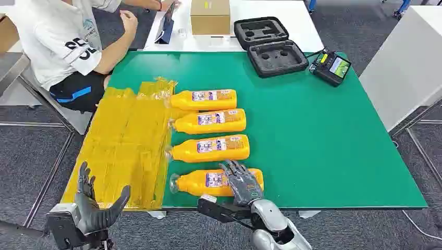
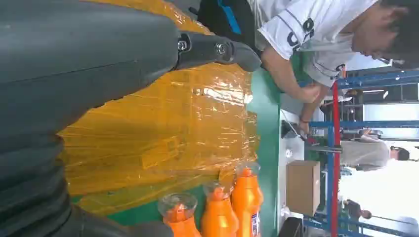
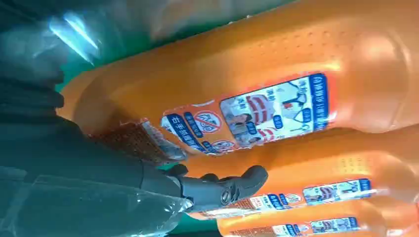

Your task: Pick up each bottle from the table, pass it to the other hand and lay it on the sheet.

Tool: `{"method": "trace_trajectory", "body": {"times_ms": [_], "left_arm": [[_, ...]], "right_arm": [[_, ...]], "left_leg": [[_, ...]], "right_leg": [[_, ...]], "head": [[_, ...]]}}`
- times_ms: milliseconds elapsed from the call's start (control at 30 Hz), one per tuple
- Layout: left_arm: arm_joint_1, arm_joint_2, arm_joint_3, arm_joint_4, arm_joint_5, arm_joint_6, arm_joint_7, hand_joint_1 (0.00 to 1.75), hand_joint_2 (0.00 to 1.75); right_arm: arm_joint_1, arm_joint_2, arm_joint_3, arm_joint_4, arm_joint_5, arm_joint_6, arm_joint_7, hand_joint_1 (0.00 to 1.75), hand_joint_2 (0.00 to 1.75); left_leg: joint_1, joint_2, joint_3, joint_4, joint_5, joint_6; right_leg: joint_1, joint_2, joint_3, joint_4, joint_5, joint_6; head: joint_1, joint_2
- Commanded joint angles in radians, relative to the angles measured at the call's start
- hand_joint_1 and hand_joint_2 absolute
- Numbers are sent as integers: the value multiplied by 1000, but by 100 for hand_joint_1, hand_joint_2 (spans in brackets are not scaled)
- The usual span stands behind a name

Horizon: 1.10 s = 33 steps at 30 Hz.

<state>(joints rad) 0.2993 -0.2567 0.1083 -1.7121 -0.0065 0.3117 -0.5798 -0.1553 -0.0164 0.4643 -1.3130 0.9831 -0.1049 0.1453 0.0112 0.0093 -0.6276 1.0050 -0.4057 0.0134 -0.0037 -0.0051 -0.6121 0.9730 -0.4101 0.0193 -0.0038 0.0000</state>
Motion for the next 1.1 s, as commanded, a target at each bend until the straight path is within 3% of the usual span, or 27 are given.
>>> {"method": "trace_trajectory", "body": {"times_ms": [33, 67, 167, 600, 733, 933, 967, 1100], "left_arm": [[1, -23, 32, 12, 4, -5, -3, 0, 175], [-1, -23, 32, 14, 3, -6, -3, 0, 175], [-11, -22, 37, 21, 5, -8, -2, 0, 175], [-37, -8, 30, 52, 13, -5, 2, 0, 175], [-51, 1, 18, 64, 23, 1, 1, 0, 175], [-51, 1, 18, 64, 23, 2, 1, 0, 175], [-49, 1, 17, 62, 24, 0, 1, 0, 175], [-67, 11, 11, 82, 38, -2, -10, 0, 175]], "right_arm": [[-24, -17, -20, 132, -16, 20, -1, 150, 175], [-26, -17, -20, 135, -17, 21, -2, 143, 175], [-59, -11, -17, 181, -18, 33, -2, 175, 175], [-68, -29, 18, 256, 15, 105, 19, 175, 175], [-113, -14, 1, 302, -87, 90, -98, 175, 175], [-119, -12, 1, 300, -88, 90, -98, 175, 175], [-115, -8, -6, 293, -107, 83, -117, 175, 175], [-94, 16, -73, 171, -392, 90, -391, 175, 175]], "left_leg": [[-1, -2, 12, -2, -4, 0], [0, -1, 6, -2, -2, 0], [0, -2, 8, -2, -2, 0], [0, -4, 16, -2, -2, 0], [0, -1, 18, -2, -5, -1], [0, 1, 22, -3, -6, 0], [0, 1, 22, -3, -6, 0], [0, 2, 22, -2, -6, 0]], "right_leg": [[-1, -1, 12, -2, -5, 0], [0, 0, 7, -2, -2, 0], [0, -1, 8, -2, -2, 0], [0, -3, 16, -3, -2, 0], [0, -1, 17, -3, -3, -1], [0, 0, 20, -3, -3, -1], [0, -1, 21, -3, -3, -1], [0, 0, 20, -2, -2, 0]], "head": [[0, 0], [0, 0], [0, 0], [0, 0], [0, 0], [0, 0], [0, 0], [0, 0]]}}
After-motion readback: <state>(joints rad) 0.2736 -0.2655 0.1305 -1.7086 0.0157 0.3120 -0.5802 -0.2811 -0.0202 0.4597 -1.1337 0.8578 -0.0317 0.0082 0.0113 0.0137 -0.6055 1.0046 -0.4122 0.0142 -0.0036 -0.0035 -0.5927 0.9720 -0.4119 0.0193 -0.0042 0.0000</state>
